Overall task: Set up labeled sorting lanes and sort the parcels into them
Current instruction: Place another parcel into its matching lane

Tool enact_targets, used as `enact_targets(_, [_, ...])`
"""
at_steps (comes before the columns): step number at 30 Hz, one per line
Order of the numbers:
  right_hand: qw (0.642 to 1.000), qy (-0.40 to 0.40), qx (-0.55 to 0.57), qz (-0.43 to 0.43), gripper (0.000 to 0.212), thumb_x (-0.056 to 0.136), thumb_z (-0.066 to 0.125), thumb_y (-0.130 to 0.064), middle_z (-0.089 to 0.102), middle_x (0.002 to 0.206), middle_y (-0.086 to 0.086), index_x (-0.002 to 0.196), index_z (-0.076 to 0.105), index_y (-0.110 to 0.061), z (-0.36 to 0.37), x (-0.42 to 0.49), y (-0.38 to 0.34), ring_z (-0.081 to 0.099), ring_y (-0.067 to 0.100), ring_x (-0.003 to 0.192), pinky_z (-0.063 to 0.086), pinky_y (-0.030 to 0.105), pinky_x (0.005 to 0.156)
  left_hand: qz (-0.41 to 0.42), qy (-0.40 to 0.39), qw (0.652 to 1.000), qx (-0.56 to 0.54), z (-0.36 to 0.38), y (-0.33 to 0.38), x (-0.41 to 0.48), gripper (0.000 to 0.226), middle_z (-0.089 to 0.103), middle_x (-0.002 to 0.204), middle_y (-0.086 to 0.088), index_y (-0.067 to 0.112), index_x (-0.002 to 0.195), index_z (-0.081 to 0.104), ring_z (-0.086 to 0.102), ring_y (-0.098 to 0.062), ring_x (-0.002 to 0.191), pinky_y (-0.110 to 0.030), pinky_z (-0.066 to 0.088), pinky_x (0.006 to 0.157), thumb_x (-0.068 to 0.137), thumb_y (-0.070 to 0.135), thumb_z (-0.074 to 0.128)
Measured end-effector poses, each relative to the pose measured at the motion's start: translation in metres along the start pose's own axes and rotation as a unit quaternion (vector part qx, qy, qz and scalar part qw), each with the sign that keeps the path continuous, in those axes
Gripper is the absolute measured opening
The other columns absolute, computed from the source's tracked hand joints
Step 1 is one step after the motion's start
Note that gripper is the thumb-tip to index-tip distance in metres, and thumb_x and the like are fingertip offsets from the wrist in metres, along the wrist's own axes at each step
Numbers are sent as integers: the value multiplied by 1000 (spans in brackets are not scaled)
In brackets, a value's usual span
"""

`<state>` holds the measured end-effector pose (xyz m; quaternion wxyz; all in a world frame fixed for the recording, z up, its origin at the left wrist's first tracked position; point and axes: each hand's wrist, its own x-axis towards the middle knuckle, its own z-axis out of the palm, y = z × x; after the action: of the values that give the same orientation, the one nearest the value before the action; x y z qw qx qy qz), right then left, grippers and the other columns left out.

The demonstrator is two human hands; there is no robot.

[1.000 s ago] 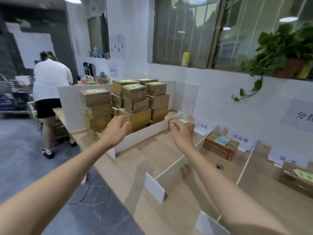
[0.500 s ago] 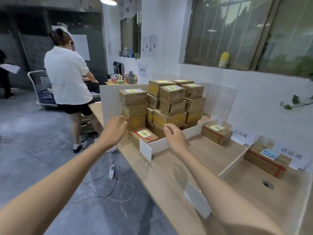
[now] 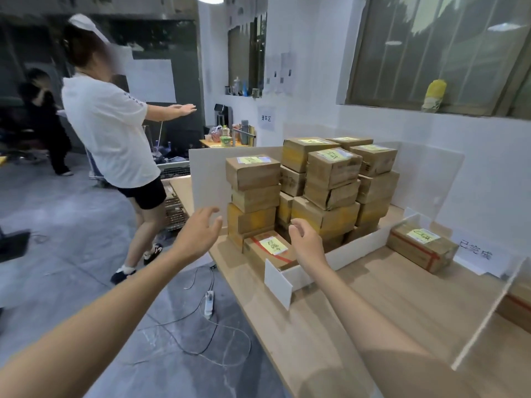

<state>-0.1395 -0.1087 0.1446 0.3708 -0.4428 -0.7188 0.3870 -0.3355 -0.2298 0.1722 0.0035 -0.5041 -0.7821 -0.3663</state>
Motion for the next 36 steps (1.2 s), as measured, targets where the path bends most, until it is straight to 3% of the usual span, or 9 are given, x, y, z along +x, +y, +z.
enact_targets(8, [999, 14, 21, 32, 33, 101, 38, -33, 55, 129, -4, 130, 50, -25, 33, 99, 17, 47, 10, 109, 41, 27, 87, 1, -59, 998, 28, 42, -33, 105, 42, 48, 139, -9, 9, 136, 44, 43, -23, 128, -35, 34, 104, 100, 30, 38])
enact_targets(16, [995, 31, 13, 90, 35, 101, 37, -31, 52, 134, -2, 133, 47, -25, 50, 142, 55, 48, 14, 119, 41, 29, 94, 9, -112, 994, 15, 101, -55, 158, 40, 46, 139, -11, 8, 135, 44, 42, -23, 128, -33, 32, 104, 101, 27, 37])
enact_targets(21, [988, 45, 5, 148, 35, 101, 37, -30, 52, 133, 0, 134, 46, -23, 63, 161, 82, 44, 8, 105, 40, 26, 83, 32, -156, 987, 17, 143, -67, 181, 42, 46, 140, -7, 11, 136, 44, 45, -19, 125, -32, 37, 102, 100, 32, 38])
enact_targets(26, [975, 65, 18, 212, 41, 101, 42, -29, 46, 140, 3, 142, 37, -24, 83, 171, 108, 50, 14, 114, 42, 24, 78, 66, -216, 974, 32, 182, -71, 210, 45, 42, 144, -6, 13, 140, 40, 43, -18, 128, -30, 38, 99, 100, 34, 37])
enact_targets(29, [965, 76, 21, 251, 45, 101, 44, -28, 45, 142, 4, 144, 32, -25, 95, 180, 118, 59, 7, 93, 45, 15, 59, 96, -258, 961, 27, 206, -76, 228, 43, 43, 142, -5, 13, 138, 41, 46, -15, 122, -22, 38, 87, 100, 33, 36])
enact_targets(31, [958, 77, 25, 277, 47, 101, 44, -27, 47, 141, 5, 146, 29, -24, 104, 184, 125, 64, 8, 83, 45, 14, 52, 111, -284, 952, 24, 220, -81, 238, 44, 42, 143, -5, 13, 139, 41, 46, -16, 123, -23, 40, 88, 101, 33, 37])
enact_targets(36, [936, 100, 30, 337, 48, 102, 42, -21, 52, 137, 6, 147, 27, -18, 128, 191, 143, 65, 18, 107, 41, 8, 49, 122, -351, 928, 3, 256, -97, 252, 41, 43, 140, -5, 13, 137, 43, 49, -16, 120, -17, 36, 82, 101, 31, 37])
